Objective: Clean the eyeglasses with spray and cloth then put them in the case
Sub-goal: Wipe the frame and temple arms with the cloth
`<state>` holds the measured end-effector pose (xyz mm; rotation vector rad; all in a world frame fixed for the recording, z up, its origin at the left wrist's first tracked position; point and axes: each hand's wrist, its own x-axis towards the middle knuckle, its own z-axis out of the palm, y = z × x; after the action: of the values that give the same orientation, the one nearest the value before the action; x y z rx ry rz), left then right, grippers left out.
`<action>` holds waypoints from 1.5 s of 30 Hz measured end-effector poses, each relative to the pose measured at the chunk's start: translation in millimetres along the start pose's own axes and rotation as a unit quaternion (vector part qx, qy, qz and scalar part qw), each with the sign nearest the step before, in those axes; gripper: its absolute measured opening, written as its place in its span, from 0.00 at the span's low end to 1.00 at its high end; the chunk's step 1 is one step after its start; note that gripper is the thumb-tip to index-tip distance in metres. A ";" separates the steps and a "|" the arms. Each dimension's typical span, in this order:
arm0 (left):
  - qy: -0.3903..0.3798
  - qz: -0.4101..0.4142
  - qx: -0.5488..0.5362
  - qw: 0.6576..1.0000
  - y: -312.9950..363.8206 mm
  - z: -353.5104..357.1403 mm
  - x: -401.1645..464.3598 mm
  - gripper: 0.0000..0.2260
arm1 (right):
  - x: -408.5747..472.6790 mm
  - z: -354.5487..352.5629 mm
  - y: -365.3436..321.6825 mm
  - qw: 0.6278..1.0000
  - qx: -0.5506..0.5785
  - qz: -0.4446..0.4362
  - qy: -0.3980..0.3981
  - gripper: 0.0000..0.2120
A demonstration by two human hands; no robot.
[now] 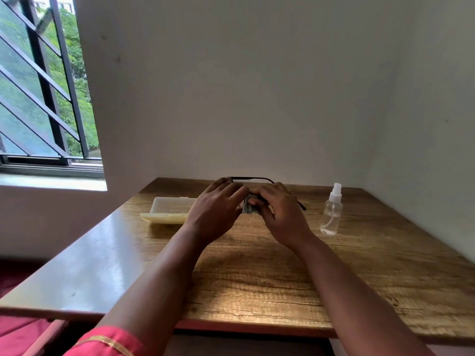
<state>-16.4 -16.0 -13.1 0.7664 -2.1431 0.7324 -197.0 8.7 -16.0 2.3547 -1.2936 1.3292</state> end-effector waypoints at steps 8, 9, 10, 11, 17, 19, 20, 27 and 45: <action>-0.030 -0.038 -0.030 0.998 -3.3 1.4 -0.5 0.17 | 2.7 -10.5 15.5 0.999 -0.004 0.037 -0.026 0.07; -0.033 -0.043 -0.033 0.998 -5.0 1.7 -1.8 0.17 | 2.3 -12.1 17.6 0.996 0.045 0.072 -0.038 0.07; -0.034 -0.048 -0.038 0.998 -6.5 1.5 -2.7 0.17 | 1.7 -14.3 18.4 0.987 0.099 0.112 -0.057 0.06; -0.032 -0.054 -0.042 0.997 -7.9 0.8 -3.1 0.17 | 2.1 -16.8 18.1 0.976 0.144 0.147 -0.074 0.06; -0.006 -0.088 -0.058 0.994 -9.6 -3.7 -3.8 0.18 | 1.6 -26.5 22.8 0.922 0.280 0.262 -0.053 0.10; -0.003 -0.099 -0.074 0.992 -10.4 -3.7 -4.7 0.18 | 1.3 -27.5 26.7 0.910 0.301 0.281 -0.041 0.10; -0.002 -0.105 -0.080 0.991 -11.0 -3.6 -4.9 0.18 | 1.4 -27.9 27.5 0.904 0.314 0.289 -0.035 0.10; 0.016 -0.141 -0.113 0.983 -13.7 -3.0 -6.0 0.18 | 4.9 -31.5 34.3 0.805 0.453 0.383 0.031 0.06; 0.033 -0.167 -0.146 0.975 -17.3 0.4 -6.9 0.17 | 5.6 -36.3 36.1 0.678 0.536 0.498 0.069 0.10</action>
<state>-0.5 -25.7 -14.4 0.8965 -1.9374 0.2557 -245.2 0.8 0.2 1.7031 -2.3042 3.2533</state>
